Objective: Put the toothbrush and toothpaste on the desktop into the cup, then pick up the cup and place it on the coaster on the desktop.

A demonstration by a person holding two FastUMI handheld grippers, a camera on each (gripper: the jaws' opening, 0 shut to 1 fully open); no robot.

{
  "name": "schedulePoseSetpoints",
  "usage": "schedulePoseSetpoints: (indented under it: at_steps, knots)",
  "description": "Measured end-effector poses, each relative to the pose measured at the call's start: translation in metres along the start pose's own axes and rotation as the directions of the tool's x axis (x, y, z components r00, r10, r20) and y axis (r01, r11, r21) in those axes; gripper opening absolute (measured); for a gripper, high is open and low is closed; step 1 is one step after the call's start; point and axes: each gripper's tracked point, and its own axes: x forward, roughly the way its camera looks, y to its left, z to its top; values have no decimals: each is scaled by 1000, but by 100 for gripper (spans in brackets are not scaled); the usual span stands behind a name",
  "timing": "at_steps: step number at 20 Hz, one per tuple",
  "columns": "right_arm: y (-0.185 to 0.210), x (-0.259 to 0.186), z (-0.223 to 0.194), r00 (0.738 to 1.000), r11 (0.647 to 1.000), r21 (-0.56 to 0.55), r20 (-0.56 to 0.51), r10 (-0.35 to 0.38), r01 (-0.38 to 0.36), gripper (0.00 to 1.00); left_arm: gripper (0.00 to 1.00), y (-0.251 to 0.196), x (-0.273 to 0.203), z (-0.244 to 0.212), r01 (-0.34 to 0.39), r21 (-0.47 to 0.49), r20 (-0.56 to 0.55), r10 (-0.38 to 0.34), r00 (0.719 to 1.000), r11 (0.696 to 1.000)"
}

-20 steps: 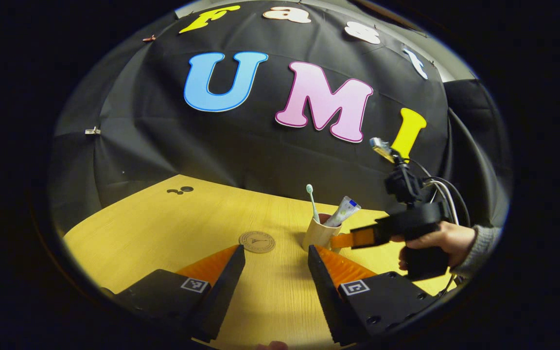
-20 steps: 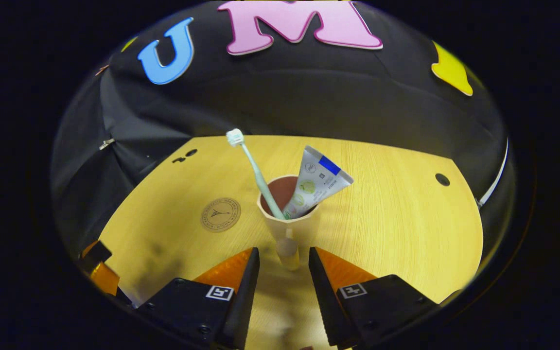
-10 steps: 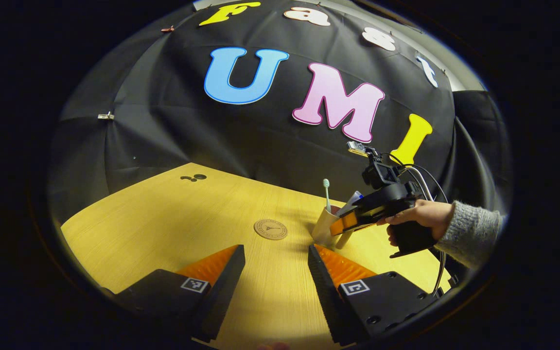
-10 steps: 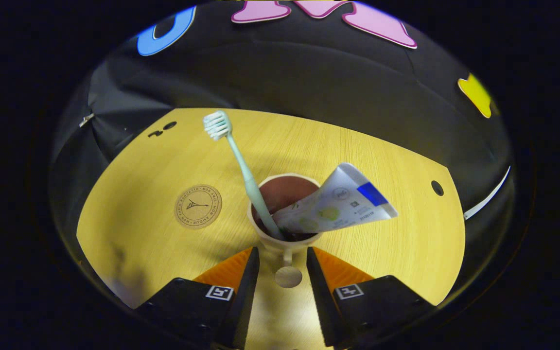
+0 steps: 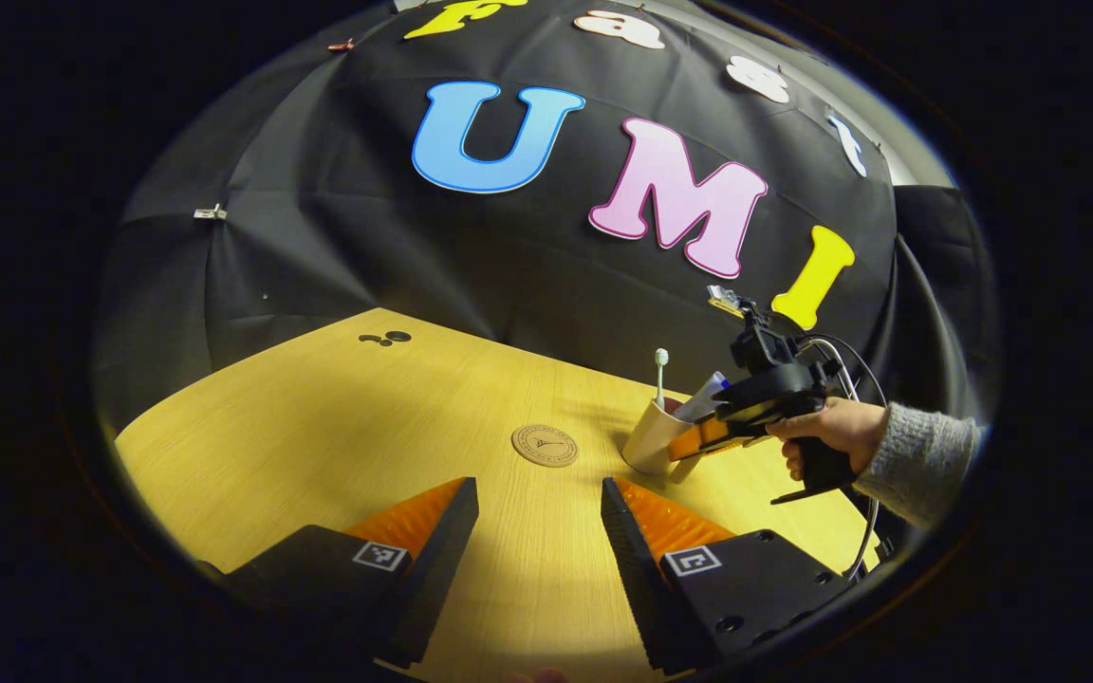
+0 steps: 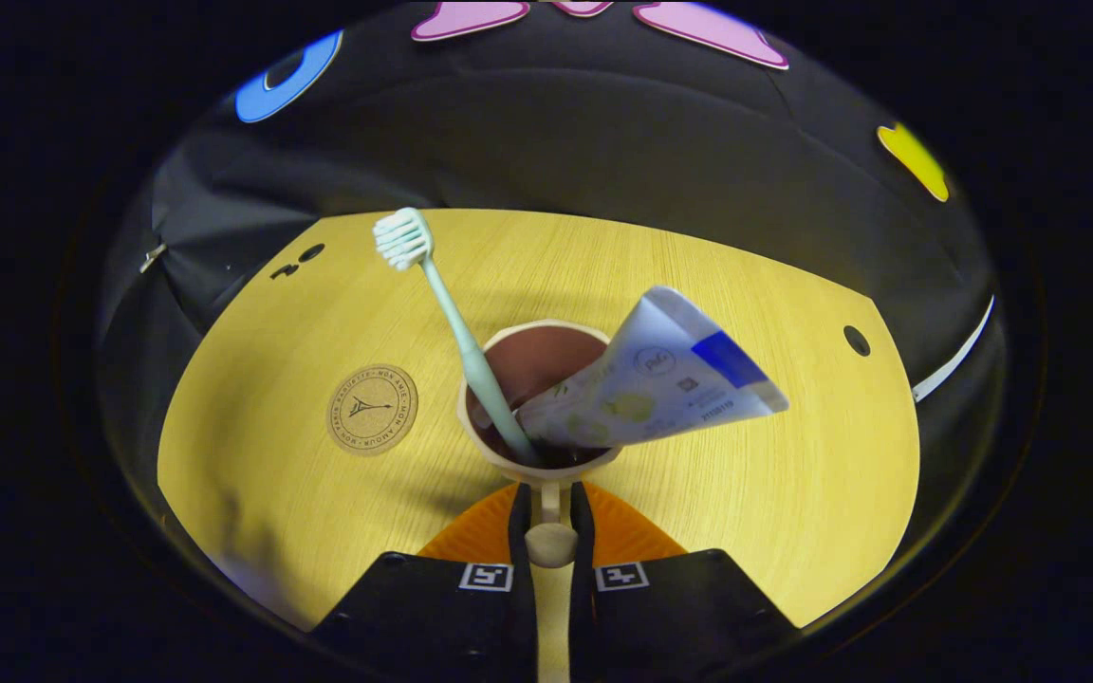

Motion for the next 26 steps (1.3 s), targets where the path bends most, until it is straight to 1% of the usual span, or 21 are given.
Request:
schedulePoseSetpoints:
  at_steps: [1,4,6,9,14,17,19,22,26]
  knots:
    - [-1,-1,1,1000,1000,-1,7,2,-2,17,83,1,1,1,-2,1,0,2,1000,1000]
    - [3,-5,4,999,1000,14,31,23,-23,17,83,5,6,4,-3,-6,4,3,1000,1000]
    - [8,-12,14,998,999,20,59,34,-36,16,83,5,8,6,-1,-15,4,1,1000,1000]
    - [25,-21,30,993,997,9,85,81,-82,16,84,9,8,8,-6,-14,3,6,1000,1000]
    - [91,-16,43,984,984,-88,74,165,-158,16,83,24,-1,12,-36,-23,10,36,999,999]
    - [122,-7,39,981,971,-158,45,189,-180,16,84,34,-7,13,-56,-35,17,57,998,998]
    - [135,-4,35,980,965,-180,26,197,-189,16,83,41,-9,12,-67,-40,21,68,997,997]
    - [133,-2,33,982,961,-206,10,191,-185,16,84,50,-13,12,-82,-51,20,83,996,995]
    - [146,5,28,984,958,-228,-13,178,-176,16,83,60,-15,13,-93,-66,22,95,995,993]
